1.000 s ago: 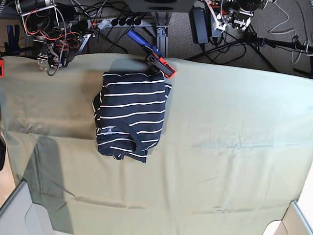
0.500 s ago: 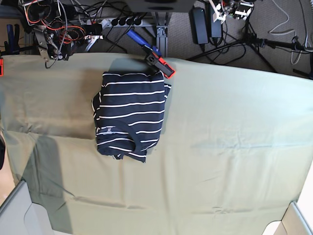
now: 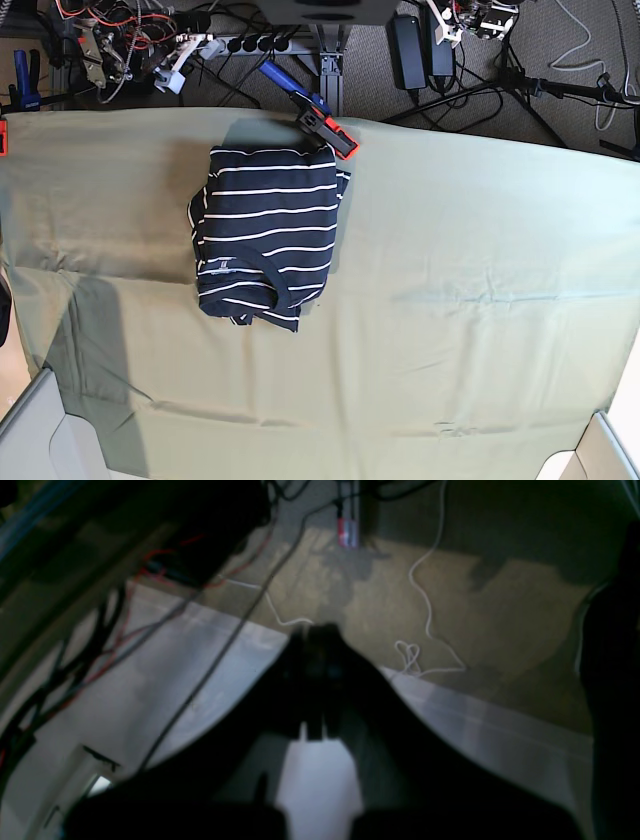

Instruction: Fold the T-shirt properly

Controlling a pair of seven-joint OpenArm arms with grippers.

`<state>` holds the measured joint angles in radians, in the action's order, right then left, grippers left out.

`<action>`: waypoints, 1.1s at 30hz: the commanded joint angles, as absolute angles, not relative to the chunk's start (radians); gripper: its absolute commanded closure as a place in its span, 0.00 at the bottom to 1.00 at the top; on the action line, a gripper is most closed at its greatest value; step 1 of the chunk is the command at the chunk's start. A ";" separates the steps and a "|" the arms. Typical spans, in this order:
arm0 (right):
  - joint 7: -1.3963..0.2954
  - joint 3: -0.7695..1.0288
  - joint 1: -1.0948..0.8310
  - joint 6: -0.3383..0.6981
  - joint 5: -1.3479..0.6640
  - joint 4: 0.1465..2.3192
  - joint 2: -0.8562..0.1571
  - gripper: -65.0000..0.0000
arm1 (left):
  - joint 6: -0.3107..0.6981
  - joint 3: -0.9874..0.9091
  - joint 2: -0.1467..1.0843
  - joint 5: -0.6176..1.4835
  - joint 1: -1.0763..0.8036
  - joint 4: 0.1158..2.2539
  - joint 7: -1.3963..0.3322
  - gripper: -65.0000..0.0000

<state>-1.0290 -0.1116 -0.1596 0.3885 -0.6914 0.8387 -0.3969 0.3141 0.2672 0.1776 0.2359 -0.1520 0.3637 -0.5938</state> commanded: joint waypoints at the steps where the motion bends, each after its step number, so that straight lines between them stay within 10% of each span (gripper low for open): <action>1: -1.039 -0.107 -0.161 0.366 -0.696 0.848 -0.413 1.00 | 0.329 0.267 0.183 0.236 -0.155 0.366 -0.602 1.00; 33: -1.028 -0.107 -0.162 0.366 -0.688 0.848 -0.413 1.00 | 0.329 0.267 0.183 0.236 -0.155 0.366 -0.602 1.00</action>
